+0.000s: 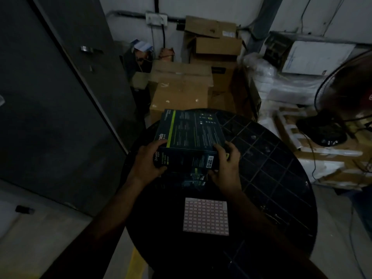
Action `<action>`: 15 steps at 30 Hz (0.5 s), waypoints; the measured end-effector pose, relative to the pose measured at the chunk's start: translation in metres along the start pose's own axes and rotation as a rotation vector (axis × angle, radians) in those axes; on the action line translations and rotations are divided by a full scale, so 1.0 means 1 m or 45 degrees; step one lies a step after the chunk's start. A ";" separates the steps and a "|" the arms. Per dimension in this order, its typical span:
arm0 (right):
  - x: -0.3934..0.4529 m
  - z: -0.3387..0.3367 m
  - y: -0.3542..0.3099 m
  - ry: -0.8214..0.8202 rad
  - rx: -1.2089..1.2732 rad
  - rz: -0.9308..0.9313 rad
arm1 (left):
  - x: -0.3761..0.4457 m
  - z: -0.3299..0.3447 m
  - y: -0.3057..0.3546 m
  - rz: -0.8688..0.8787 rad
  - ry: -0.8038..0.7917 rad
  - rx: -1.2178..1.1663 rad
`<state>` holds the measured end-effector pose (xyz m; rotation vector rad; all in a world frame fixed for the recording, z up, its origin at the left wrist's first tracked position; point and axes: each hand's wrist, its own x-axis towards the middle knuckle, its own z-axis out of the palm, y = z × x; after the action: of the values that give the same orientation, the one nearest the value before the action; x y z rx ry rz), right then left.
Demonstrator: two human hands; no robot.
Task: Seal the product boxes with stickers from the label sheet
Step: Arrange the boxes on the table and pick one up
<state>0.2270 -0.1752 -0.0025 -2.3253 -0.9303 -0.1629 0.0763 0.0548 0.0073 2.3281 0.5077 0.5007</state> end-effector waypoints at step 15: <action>-0.044 -0.218 0.033 -0.032 -0.298 -0.141 | -0.064 -0.005 0.187 0.418 0.045 0.041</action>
<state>0.2401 -0.3479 0.1403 -2.4935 -1.1052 -0.3034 0.0598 -0.1012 0.1272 2.4493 0.1479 0.6913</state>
